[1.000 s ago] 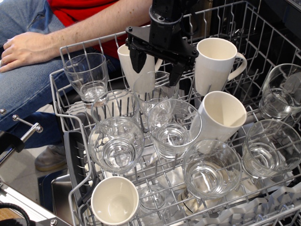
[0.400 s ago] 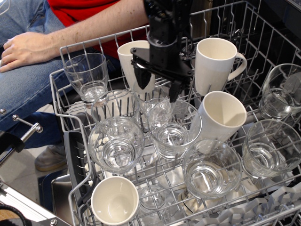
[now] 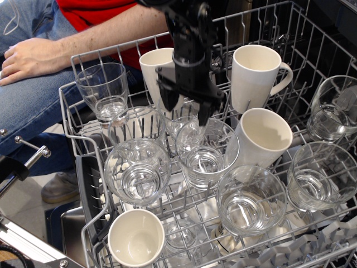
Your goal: Pick up glass cup
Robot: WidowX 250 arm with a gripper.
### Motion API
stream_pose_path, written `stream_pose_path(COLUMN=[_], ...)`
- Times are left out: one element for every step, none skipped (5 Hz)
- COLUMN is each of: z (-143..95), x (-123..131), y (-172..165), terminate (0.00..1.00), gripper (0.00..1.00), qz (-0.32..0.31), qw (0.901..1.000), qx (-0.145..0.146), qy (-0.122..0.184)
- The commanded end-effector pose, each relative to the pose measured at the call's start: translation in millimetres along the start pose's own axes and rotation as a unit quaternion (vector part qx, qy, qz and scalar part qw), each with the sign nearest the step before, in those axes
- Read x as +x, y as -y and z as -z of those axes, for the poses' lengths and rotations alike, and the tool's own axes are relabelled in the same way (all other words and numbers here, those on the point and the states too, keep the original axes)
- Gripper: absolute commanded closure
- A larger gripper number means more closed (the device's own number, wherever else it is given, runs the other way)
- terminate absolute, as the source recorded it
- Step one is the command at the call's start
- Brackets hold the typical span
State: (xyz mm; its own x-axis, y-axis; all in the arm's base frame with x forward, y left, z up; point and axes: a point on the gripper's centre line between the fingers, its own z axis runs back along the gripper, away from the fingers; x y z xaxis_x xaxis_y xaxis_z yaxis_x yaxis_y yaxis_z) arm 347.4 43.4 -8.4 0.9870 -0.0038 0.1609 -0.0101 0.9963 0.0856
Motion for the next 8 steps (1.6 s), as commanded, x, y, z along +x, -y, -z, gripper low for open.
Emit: stream_pose_path(z=[12,24,33,38,37,35,24,-4], x=[3,-3,-4,-6,-6,-5,-1,8], y=[1,4,7,11,14,14,12,7], terminate=[0.00,0.00,0.00,0.00,0.00,0.00,0.00,0.00], gripper=[0.00,0.00,0.00,1.00,1.00,1.00,1.00,1.00], qz=[-0.014,-0.018,-0.025,-0.039,-0.041,-0.041,-0.038,-0.031], qw=[0.9996,0.9993,0.9989,0.9988,0.9988,0.9986,0.9978,0.9976], qx=[-0.009,-0.007,-0.012,-0.006,-0.003,-0.009,-0.030,-0.054], qy=[0.025,0.032,0.038,0.029,0.025,0.032,0.044,0.030])
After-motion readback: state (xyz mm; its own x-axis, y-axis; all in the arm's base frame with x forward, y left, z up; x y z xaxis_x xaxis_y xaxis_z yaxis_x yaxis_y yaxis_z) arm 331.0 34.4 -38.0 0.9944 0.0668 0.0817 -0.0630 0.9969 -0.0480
